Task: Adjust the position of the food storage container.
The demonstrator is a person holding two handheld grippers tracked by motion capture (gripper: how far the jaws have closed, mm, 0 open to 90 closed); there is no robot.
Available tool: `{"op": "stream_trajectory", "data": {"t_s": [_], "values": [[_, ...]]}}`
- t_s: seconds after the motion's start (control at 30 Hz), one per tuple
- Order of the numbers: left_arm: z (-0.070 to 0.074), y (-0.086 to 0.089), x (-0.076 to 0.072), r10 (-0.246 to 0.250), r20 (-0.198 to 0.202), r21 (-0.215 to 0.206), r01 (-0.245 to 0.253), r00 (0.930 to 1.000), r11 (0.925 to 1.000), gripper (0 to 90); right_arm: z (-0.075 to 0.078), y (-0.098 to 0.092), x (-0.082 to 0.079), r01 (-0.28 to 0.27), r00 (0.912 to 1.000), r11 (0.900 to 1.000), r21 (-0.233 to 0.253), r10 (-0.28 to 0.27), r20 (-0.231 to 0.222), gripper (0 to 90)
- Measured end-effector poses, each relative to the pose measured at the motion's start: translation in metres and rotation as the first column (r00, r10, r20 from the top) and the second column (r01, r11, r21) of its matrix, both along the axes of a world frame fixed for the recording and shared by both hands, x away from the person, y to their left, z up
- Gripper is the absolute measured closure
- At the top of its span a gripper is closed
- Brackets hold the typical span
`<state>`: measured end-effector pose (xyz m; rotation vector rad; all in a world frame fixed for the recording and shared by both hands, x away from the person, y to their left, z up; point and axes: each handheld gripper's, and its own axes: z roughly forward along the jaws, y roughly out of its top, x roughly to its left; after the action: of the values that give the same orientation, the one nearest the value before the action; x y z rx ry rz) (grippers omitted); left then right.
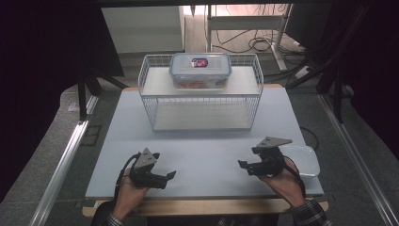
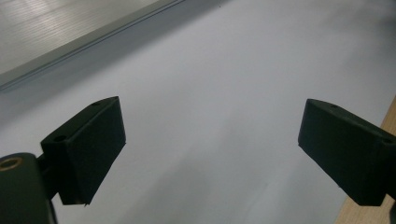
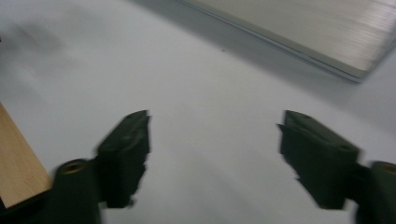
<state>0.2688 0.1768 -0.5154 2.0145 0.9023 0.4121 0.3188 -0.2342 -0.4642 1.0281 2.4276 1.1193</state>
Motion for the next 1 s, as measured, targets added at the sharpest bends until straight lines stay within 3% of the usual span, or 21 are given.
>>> {"op": "stream_trajectory", "data": {"t_s": [0.1,0.23,0.27,0.33,0.37,0.4,0.43,0.5,0.53,0.57,0.67,0.7,0.73,0.77,0.8,0.87,0.9,0.93,0.97,1.0], "values": [[0.000,0.000,0.000,0.001,0.000,0.002,-0.001,1.0000,1.0000,7.0,0.003,-0.015,-0.001,0.028,0.9994,0.998,-0.054,-0.027,0.020,51.6],[-0.001,0.001,0.001,0.010,-0.004,0.006,-0.010,0.9999,0.9999,6.7,0.005,-0.038,-0.003,0.065,0.9977,0.996,-0.055,-0.063,0.024,70.3],[0.000,0.001,0.001,0.013,-0.004,0.003,-0.013,0.9999,0.9999,6.7,0.007,-0.049,-0.005,0.102,0.9941,0.993,-0.063,-0.099,0.043,78.6],[0.000,0.001,0.001,0.012,-0.003,0.003,-0.012,0.9999,0.9999,6.7,0.008,-0.055,-0.006,0.121,0.9919,0.991,-0.060,-0.118,0.047,81.6],[0.000,0.001,0.001,0.011,-0.002,0.002,-0.011,0.9999,0.9999,6.7,0.009,-0.062,-0.006,0.141,0.9889,0.988,-0.058,-0.138,0.055,84.0],[0.000,0.001,0.001,0.012,0.000,0.004,-0.012,0.9999,0.9999,6.7,0.011,-0.077,-0.008,0.190,0.9802,0.980,-0.057,-0.186,0.066,87.5],[0.000,0.001,0.001,0.012,0.000,0.004,-0.012,0.9999,0.9999,6.6,0.011,-0.077,-0.008,0.190,0.9802,0.980,-0.057,-0.186,0.066,87.5],[-0.001,0.001,0.001,0.013,0.000,0.005,-0.013,0.9999,0.9999,6.6,0.014,-0.092,-0.009,0.242,0.9677,0.969,-0.050,-0.238,0.083,89.1],[-0.001,0.001,0.001,0.012,-0.002,0.002,-0.012,0.9999,0.9999,6.5,0.018,-0.107,-0.011,0.297,0.9515,0.954,-0.040,-0.292,0.096,89.2],[-0.001,0.001,0.001,0.012,-0.002,0.002,-0.012,0.9999,0.9999,6.6,0.018,-0.107,-0.011,0.297,0.9515,0.954,-0.040,-0.292,0.096,89.2],[-0.001,0.001,0.002,0.015,-0.003,0.003,-0.014,0.9999,0.9999,6.6,0.020,-0.126,-0.014,0.362,0.9286,0.931,-0.044,-0.356,0.106,89.3],[-0.001,0.001,0.002,0.014,-0.003,0.003,-0.014,0.9999,0.9999,6.6,0.020,-0.132,-0.014,0.386,0.9194,0.921,-0.050,-0.379,0.104,89.3],[-0.001,0.001,0.002,0.014,-0.003,0.003,-0.014,0.9999,0.9999,6.6,0.019,-0.143,-0.016,0.426,0.9018,0.903,-0.057,-0.419,0.105,89.3],[-0.001,0.001,0.002,0.014,-0.003,0.005,-0.014,0.9999,0.9999,6.6,0.019,-0.143,-0.016,0.426,0.9018,0.903,-0.057,-0.419,0.105,89.3],[-0.001,0.001,0.002,0.013,-0.002,0.008,-0.013,0.9999,0.9999,6.6,0.018,-0.152,-0.018,0.463,0.8834,0.884,-0.060,-0.456,0.109,89.3],[-0.002,0.001,0.002,0.013,-0.005,0.009,-0.013,0.9999,0.9999,6.6,0.019,-0.158,-0.021,0.488,0.8698,0.871,-0.061,-0.479,0.119,89.4],[-0.002,0.001,0.002,0.013,-0.005,0.009,-0.013,0.9999,0.9999,6.6,0.019,-0.158,-0.021,0.488,0.8698,0.871,-0.061,-0.479,0.119,89.4],[-0.002,0.001,0.002,0.013,-0.006,0.009,-0.013,0.9999,0.9999,6.6,0.019,-0.163,-0.024,0.510,0.8568,0.858,-0.067,-0.499,0.129,89.4],[-0.002,0.001,0.002,0.013,-0.006,0.009,-0.013,0.9999,0.9999,6.6,0.019,-0.163,-0.024,0.510,0.8568,0.858,-0.067,-0.499,0.129,89.4],[-0.002,0.001,0.002,0.013,-0.008,0.007,-0.012,0.9999,0.9999,6.6,0.019,-0.167,-0.025,0.528,0.8460,0.846,-0.075,-0.517,0.130,89.4]]}}
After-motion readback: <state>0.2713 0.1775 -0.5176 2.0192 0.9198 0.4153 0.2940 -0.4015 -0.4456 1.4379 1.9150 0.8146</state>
